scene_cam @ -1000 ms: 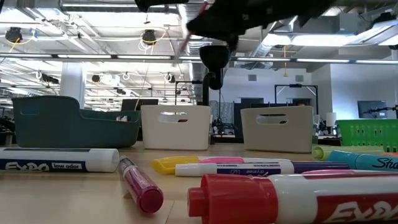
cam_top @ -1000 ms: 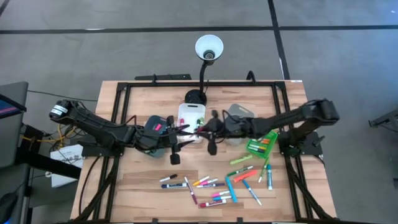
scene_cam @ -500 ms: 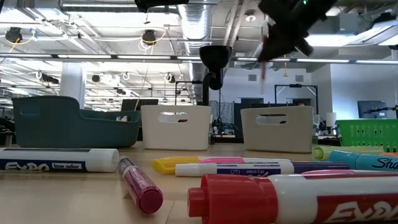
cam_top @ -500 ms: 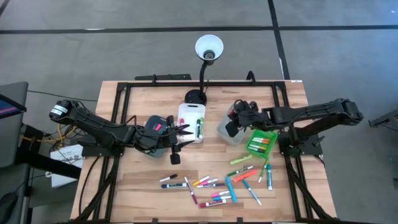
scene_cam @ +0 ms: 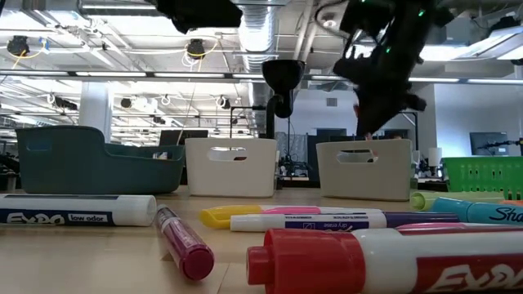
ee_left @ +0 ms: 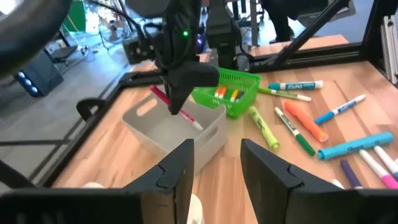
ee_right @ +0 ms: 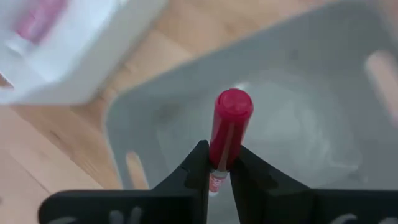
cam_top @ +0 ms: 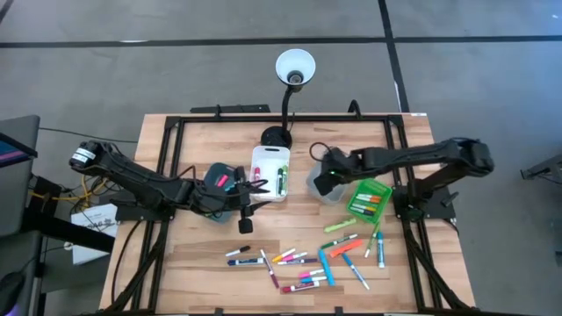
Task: Pick & Place Markers
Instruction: Put the red mini dry erase marker into the gray bin, then put the blue dry erase marker into the white bin
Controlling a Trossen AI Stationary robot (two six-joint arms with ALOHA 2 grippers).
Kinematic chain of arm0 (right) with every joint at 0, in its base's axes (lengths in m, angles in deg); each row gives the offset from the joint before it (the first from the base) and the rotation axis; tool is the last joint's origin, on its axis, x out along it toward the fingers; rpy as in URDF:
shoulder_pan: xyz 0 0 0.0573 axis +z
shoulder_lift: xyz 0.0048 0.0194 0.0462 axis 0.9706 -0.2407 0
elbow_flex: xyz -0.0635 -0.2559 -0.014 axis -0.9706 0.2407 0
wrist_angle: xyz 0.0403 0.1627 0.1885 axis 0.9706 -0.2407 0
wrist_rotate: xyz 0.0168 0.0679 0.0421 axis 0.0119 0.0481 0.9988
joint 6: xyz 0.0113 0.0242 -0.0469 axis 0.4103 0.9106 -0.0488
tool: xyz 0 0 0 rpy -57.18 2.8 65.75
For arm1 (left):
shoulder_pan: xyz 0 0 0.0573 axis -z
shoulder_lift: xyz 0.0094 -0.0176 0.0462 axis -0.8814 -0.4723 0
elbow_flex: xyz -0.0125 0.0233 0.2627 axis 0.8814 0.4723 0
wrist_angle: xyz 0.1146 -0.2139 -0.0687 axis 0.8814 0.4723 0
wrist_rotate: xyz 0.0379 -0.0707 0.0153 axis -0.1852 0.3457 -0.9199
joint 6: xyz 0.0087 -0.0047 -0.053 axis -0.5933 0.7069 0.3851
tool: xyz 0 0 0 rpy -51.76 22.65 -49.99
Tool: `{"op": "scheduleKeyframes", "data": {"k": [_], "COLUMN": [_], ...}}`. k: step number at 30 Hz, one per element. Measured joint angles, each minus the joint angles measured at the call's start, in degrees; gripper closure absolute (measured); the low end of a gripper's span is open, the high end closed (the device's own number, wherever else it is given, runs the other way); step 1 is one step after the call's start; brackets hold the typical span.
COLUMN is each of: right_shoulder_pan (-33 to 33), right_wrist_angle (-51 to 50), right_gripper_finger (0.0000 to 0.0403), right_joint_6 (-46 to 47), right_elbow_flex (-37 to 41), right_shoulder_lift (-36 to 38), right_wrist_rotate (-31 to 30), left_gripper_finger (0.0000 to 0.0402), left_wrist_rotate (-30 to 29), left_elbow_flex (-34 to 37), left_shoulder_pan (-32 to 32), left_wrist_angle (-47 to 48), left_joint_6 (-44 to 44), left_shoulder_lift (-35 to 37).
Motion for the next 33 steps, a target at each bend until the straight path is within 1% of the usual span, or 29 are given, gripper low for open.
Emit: {"op": "scheduleKeyframes", "data": {"k": [2, 5, 8, 11, 13, 24, 26, 29, 31, 33], "right_shoulder_pan": [-0.90, -2.51, -3.83, -4.87, -5.32, -6.97, -7.23, -7.70, -7.41, -6.38], "right_wrist_angle": [-0.07, 0.12, 1.41, 3.30, 3.80, 2.19, 0.16, -3.38, -5.11, -5.41], "right_gripper_finger": [0.0354, 0.0352, 0.0359, 0.0361, 0.0356, 0.0306, 0.0301, 0.0299, 0.0301, 0.0301], "right_joint_6": [0.01, -0.16, -0.26, -3.15, -4.50, -5.80, -7.54, -7.75, -9.07, -12.15], "right_elbow_flex": [0.00, 0.02, 0.00, 0.00, -0.04, -0.27, -1.35, -4.25, -6.91, -9.67], "right_shoulder_lift": [-2.48, -5.74, -7.60, -8.51, -9.06, -8.55, -8.55, -8.55, -8.55, -8.55], "right_wrist_rotate": [2.51, 6.57, 7.93, 10.41, 10.94, 11.07, 12.52, 15.00, 16.22, 16.61], "left_gripper_finger": [0.0273, 0.0274, 0.0275, 0.0275, 0.0275, 0.0276, 0.0276, 0.0276, 0.0276, 0.0276], "left_wrist_rotate": [0.00, 0.00, 0.07, 0.07, 0.17, 0.22, 0.22, 0.31, 2.54, 6.84], "left_elbow_flex": [0.61, 1.58, 2.30, 2.34, 2.34, 2.34, 2.34, 2.34, 2.34, 2.34], "left_shoulder_pan": [0.00, 0.11, 0.15, 0.15, 0.15, 0.15, 0.15, 0.15, 0.13, 0.15], "left_wrist_angle": [-0.02, 0.01, -0.02, -0.04, -0.04, -0.04, -0.04, -0.04, -0.04, -0.03], "left_joint_6": [1.32, 1.64, 1.65, 1.65, 1.65, 1.65, 1.65, 1.99, 3.39, 4.71], "left_shoulder_lift": [0.00, 0.00, 0.00, 0.00, 0.00, 0.00, 0.00, 0.00, 0.00, 0.00]}}
